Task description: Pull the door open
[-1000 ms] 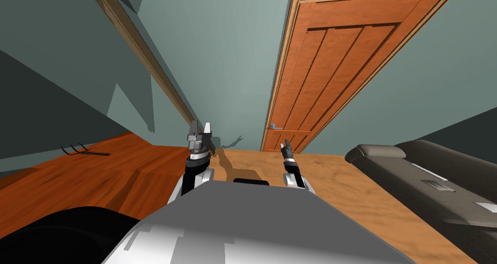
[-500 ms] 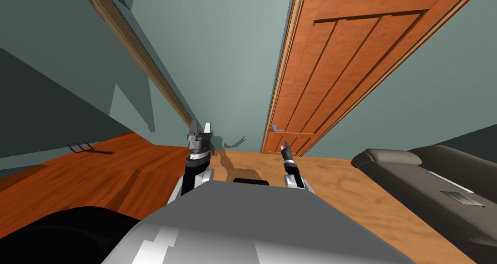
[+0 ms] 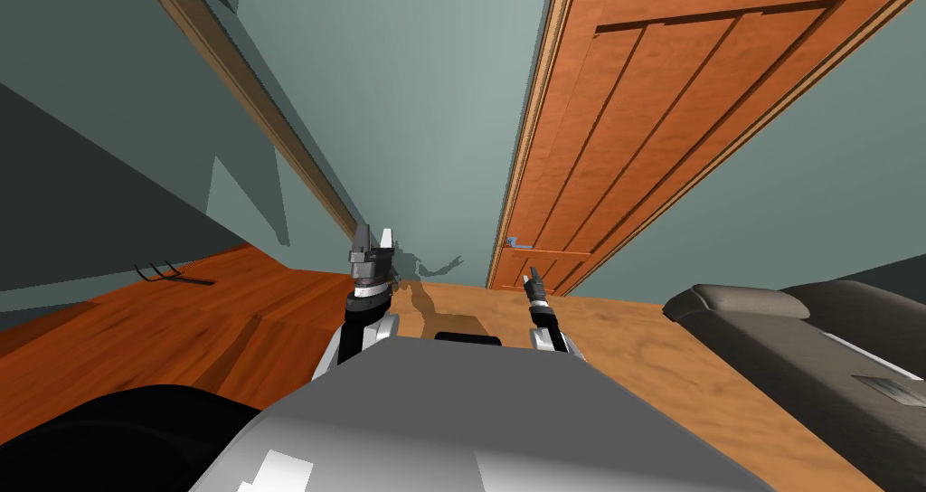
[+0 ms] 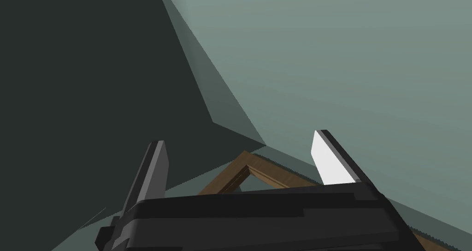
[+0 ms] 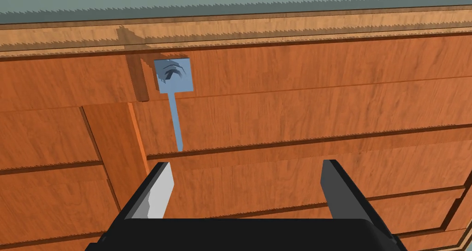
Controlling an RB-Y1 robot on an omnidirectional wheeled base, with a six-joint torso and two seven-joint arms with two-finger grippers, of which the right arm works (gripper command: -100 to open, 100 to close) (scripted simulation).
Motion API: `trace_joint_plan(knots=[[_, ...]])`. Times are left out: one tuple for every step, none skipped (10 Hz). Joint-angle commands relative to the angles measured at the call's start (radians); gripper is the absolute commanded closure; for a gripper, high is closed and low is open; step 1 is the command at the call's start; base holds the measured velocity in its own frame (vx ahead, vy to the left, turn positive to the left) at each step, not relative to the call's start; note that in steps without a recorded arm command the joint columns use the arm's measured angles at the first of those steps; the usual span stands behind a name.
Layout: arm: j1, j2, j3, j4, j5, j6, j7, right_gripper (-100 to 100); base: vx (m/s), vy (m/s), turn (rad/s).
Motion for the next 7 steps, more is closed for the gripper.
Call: trace_joint_plan(knots=[[-0.017,-0.005,-0.003,0.050,-0.001,-0.016,-0.006,-100,0.085,-0.033,0.045],[-0.023,-0.007,-0.004,0.073,-0.001,-0.022,-0.009,-100,0.087,-0.033,0.034],[-0.029,-0.009,-0.005,0.096,-0.001,-0.028,-0.013,-100,0.083,-0.036,0.047],[-0.036,-0.012,-0.006,0.118,-0.002,-0.034,-0.016,-100,0.083,-0.040,0.044],[-0.042,-0.014,-0.007,0.141,-0.002,-0.040,-0.019,-100,0.090,-0.043,0.038],[-0.048,-0.016,-0.008,0.162,-0.002,-0.046,-0.022,-100,0.100,-0.040,0.035],[-0.059,-0.020,-0.010,0.201,-0.003,-0.056,-0.027,-100,0.120,-0.048,0.056]])
